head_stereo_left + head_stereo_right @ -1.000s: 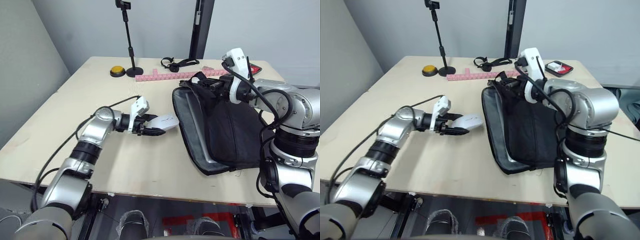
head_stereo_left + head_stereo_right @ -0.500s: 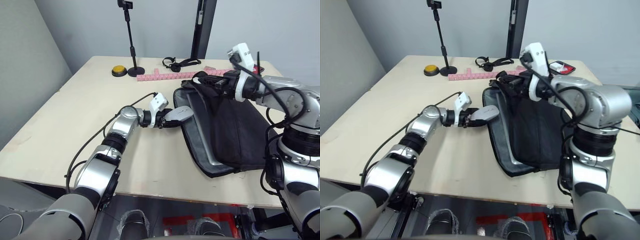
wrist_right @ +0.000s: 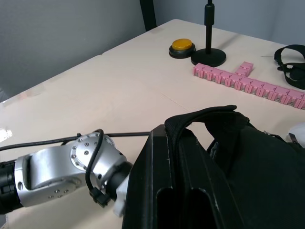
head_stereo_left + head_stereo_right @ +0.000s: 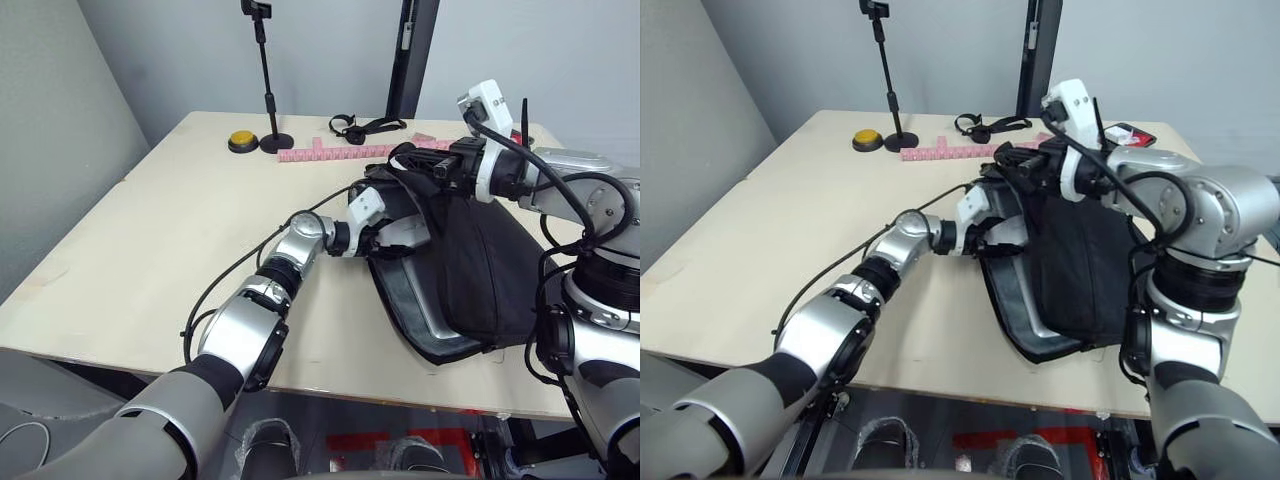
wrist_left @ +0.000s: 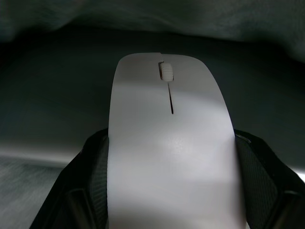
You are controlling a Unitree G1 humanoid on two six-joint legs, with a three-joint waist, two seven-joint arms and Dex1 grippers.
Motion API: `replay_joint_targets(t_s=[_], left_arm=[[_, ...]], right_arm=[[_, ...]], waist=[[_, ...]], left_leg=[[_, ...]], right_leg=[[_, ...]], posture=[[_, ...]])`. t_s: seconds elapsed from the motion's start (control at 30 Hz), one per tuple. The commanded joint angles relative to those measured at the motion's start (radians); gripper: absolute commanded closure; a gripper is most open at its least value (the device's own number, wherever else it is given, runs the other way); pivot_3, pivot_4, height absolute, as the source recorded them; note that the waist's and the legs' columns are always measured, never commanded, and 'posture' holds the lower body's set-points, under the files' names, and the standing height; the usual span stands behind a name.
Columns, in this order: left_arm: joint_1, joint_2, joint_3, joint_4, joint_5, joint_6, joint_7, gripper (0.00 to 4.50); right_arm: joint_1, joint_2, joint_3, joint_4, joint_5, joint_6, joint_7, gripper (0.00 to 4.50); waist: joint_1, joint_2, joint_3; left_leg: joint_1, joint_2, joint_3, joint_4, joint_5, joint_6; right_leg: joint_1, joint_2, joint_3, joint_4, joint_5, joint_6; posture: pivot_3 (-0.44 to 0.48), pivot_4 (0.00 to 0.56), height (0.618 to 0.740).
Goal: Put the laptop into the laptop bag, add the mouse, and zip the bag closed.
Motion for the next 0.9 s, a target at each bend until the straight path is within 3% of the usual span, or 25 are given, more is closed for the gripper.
replay_joint_targets(t_s=[0.03, 0.43, 0.5, 0.57, 0.7, 0.9], left_arm=[[-0.055, -0.027, 0.018, 0.031, 0.022, -0.045, 0.04, 1.64], [-0.068, -0.107, 0.065, 0.093, 0.037, -0.045, 0.115, 1.64], [-0.067, -0.11, 0.094, 0.096, 0.009, -0.01, 0.107, 0.59], [-0.065, -0.111, 0.108, 0.091, 0.006, -0.009, 0.102, 0.04], [-0.056, -0.112, 0.112, 0.078, 0.023, -0.04, 0.128, 0.04], [-0.004, -0.064, 0.126, 0.019, 0.003, -0.048, 0.027, 0.04]], right_arm=[[-0.029, 0.007, -0.037, -0.058, 0.027, -0.011, -0.019, 4.48], [-0.022, 0.024, -0.04, -0.072, 0.04, 0.002, -0.06, 4.48], [-0.021, 0.024, -0.039, -0.068, 0.041, -0.001, -0.063, 4.5], [-0.02, 0.021, -0.038, -0.067, 0.045, -0.003, -0.064, 4.5], [-0.016, 0.018, -0.029, -0.061, 0.045, -0.009, -0.063, 4.5], [-0.012, 0.016, -0.025, -0.053, 0.049, -0.017, -0.061, 4.5]], waist=[[0.0, 0.0, 0.0], [-0.001, 0.0, 0.0], [-0.001, 0.0, 0.0], [-0.001, 0.0, 0.0], [-0.001, 0.0, 0.0], [-0.003, 0.0, 0.0]], left_leg=[[0.0, 0.0, 0.0, 0.0, 0.0, 0.0], [0.0, 0.0, 0.0, 0.0, 0.0, 0.0], [0.0, 0.0, 0.0, 0.0, 0.0, 0.0], [0.0, -0.001, 0.0, 0.0, 0.0, 0.0], [0.0, -0.001, 0.0, 0.0, 0.0, 0.0], [0.0, -0.001, 0.0, 0.0, 0.0, 0.0]], right_leg=[[0.0, 0.0, 0.0, 0.0, 0.0, 0.0], [0.0, 0.0, 0.0, 0.0, 0.0, 0.0], [0.0, 0.0, 0.0, 0.0, 0.0, 0.0], [0.0, 0.0, 0.0, 0.0, 0.0, 0.0], [0.0, 0.0, 0.0, 0.0, 0.0, 0.0], [0.0, 0.0, 0.0, 0.0, 0.0, 0.0]], posture=[[0.0, 0.15, 0.733], [0.0, 0.15, 0.733], [0.0, 0.15, 0.733], [0.0, 0.15, 0.733], [0.0, 0.15, 0.733], [0.0, 0.15, 0.733]])
